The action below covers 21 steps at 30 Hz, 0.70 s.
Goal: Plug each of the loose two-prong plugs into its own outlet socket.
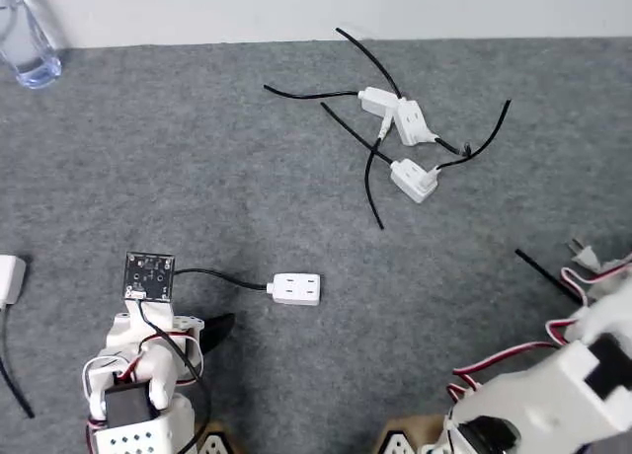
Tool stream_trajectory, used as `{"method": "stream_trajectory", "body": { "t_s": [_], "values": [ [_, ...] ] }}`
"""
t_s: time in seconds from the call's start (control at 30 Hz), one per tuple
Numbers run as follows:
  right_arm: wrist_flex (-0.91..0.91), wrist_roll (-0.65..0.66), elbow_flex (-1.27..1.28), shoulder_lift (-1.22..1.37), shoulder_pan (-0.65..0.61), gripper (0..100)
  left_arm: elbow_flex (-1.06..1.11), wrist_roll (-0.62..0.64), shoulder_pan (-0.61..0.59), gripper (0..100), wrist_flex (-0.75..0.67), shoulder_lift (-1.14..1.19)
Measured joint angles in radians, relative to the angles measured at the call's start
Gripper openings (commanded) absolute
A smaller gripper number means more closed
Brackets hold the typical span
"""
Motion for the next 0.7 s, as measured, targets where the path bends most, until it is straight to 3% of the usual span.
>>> {"method": "stream_trajectory", "body": {
  "t_s": [0.2,0.33,0.43,0.53,0.7],
  "values": [
    [0.003,0.095,0.0,0.032,-0.023,37.1,0.0,0.0,0.0,42,0.0,0.0],
    [0.069,0.267,0.0,0.032,-0.023,35.9,0.0,0.0,0.0,42,0.0,0.0],
    [0.121,0.442,0.0,0.044,-0.023,25.8,0.0,0.0,0.0,42,0.0,0.0],
    [0.126,0.516,-0.003,0.069,-0.023,13.9,0.0,0.0,0.0,42,0.0,0.0],
    [0.089,0.542,-0.021,0.086,0.012,13.0,0.0,0.0,0.0,42,0.0,0.0]
  ]
}}
